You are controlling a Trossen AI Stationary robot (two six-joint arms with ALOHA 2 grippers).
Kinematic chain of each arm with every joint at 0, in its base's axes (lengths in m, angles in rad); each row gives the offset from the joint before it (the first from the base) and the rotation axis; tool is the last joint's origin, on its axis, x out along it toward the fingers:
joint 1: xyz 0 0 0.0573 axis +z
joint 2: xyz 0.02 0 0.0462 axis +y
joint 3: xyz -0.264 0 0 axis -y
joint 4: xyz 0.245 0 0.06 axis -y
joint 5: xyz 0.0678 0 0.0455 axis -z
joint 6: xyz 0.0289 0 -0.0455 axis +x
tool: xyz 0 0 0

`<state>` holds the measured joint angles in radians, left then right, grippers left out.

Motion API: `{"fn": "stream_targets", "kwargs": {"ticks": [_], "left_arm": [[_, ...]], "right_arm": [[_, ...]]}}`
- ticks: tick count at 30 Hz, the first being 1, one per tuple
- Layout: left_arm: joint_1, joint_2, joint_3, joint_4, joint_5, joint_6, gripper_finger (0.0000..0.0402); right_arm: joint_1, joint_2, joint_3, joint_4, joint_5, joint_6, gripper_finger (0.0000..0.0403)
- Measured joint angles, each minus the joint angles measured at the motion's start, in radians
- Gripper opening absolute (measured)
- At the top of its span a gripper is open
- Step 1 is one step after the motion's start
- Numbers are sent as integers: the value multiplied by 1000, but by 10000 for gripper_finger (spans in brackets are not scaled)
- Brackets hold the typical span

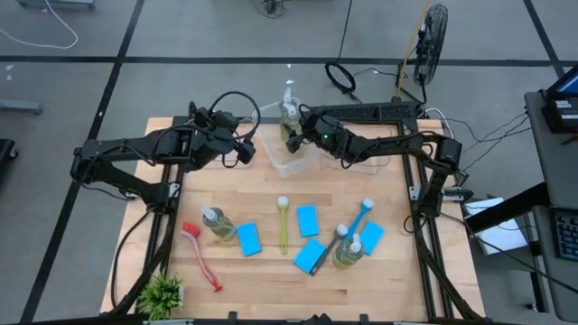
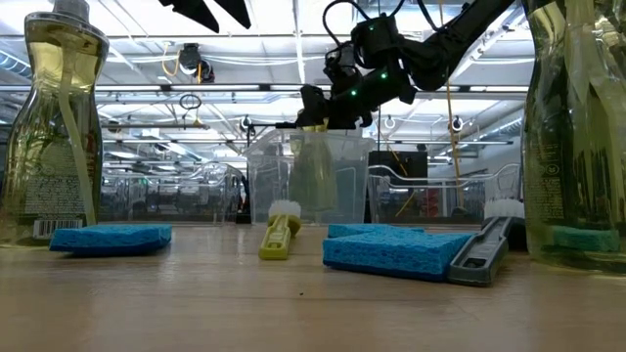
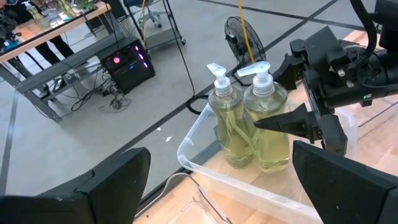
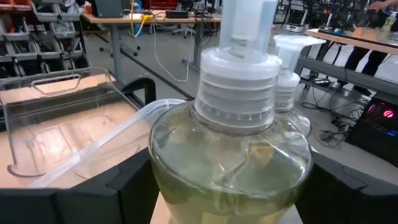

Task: Pick & Place Kitchen Sink Supplies
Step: Put the liquid dishwashing soap into the middle transparent bin

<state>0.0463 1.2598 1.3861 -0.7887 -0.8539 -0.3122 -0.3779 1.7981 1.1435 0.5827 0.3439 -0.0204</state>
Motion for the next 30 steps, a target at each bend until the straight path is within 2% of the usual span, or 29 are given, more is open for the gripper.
{"fn": "stream_targets", "kwargs": {"ticks": [18, 23, 30], "left_arm": [[0, 0, 0, 0, 0, 19, 392], [0, 0, 0, 0, 18, 19, 392], [0, 0, 0, 1, 23, 21, 392]], "right_arm": [[0, -4, 5, 3, 0, -130, 326], [1, -4, 3, -12, -2, -152, 314], [1, -8, 3, -26, -3, -169, 276]]}}
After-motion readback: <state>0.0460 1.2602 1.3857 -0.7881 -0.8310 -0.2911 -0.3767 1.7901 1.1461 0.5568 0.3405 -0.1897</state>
